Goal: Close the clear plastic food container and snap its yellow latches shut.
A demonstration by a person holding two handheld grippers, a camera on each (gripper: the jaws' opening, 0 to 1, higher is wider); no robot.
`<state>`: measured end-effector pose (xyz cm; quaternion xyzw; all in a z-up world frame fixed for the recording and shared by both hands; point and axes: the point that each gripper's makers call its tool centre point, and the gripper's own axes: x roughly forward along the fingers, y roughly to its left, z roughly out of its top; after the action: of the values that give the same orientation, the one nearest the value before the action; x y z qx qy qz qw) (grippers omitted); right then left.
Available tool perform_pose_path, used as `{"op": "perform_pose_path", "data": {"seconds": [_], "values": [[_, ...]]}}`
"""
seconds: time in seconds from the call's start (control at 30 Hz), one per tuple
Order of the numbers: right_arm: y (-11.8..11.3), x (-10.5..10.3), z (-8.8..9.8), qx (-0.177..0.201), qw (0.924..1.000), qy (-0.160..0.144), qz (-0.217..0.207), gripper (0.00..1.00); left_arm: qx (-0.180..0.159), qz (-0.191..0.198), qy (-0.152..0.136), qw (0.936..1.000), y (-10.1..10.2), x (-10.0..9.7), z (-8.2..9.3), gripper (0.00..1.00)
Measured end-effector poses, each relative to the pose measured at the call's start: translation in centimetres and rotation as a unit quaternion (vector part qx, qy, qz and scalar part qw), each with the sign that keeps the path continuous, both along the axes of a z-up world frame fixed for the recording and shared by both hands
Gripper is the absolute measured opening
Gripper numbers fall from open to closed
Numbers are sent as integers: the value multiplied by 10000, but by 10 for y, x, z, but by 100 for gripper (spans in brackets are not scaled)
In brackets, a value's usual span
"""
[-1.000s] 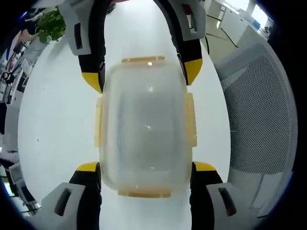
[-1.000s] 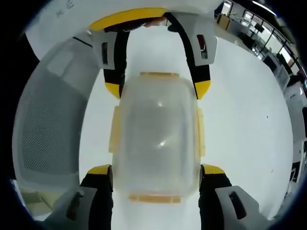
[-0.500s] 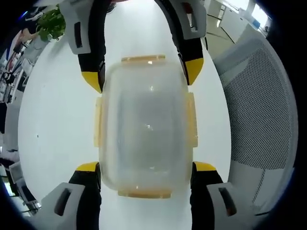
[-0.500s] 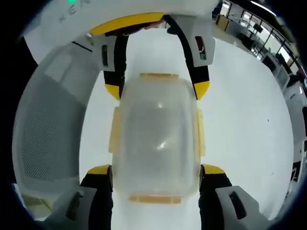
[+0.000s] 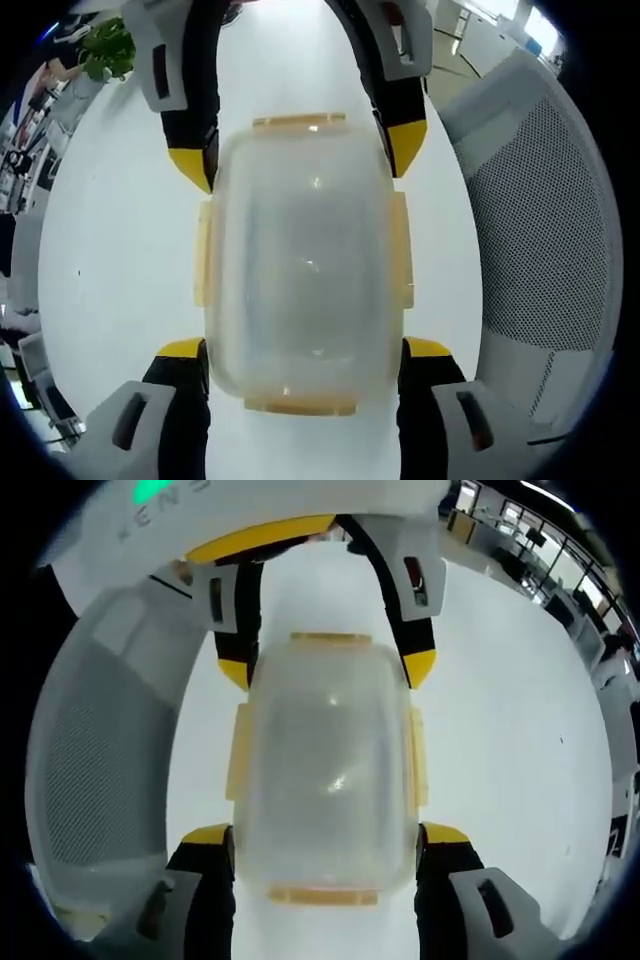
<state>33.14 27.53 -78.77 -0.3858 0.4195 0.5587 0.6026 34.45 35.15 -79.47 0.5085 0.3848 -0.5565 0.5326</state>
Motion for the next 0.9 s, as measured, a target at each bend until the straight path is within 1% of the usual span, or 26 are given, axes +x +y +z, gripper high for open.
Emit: {"op": "perform_pose_path", "data": {"seconds": [0.27,0.47,0.73,0.9], "values": [[11,0,-1,-36,10000,3,1,74,-70,32,23,10000,11,0,-1,77],[21,0,-1,-23,10000,4,-18,74,-57,29,46,10000,21,1,-2,78],[30,1,-2,-17,10000,11,-42,74,-71,38,56,10000,29,1,-2,78],[38,1,-1,-8,10000,13,-55,74,-31,33,56,10000,38,2,-3,79]]}}
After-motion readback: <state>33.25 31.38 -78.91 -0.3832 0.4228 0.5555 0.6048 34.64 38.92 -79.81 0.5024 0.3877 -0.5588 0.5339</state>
